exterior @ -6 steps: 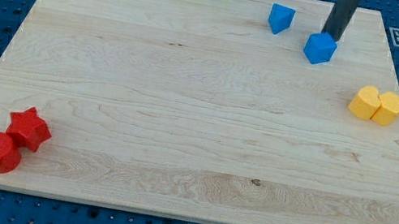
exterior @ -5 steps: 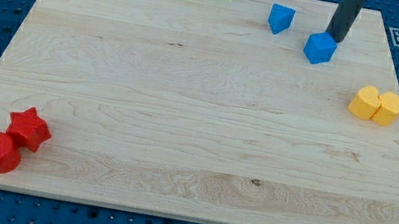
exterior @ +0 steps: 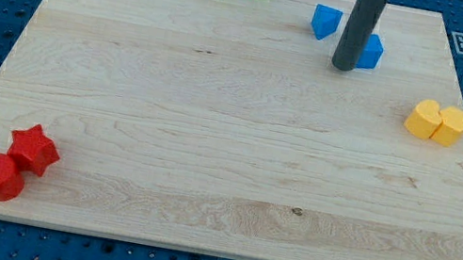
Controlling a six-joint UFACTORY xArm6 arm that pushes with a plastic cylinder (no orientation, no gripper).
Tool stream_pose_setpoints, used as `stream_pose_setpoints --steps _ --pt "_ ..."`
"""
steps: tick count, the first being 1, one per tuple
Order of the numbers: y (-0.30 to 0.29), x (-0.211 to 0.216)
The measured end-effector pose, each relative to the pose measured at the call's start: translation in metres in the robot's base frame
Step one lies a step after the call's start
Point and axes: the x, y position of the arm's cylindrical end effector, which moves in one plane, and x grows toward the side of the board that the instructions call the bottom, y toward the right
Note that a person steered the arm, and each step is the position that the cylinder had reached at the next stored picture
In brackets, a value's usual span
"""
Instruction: Move the blue cube parallel above the yellow hexagon
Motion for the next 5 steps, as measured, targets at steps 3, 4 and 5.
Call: stream_pose_setpoints --steps 3,4,5 --pt "0.066 -0.012" --pt "0.096 -0.012" --pt "0.129 -0.011"
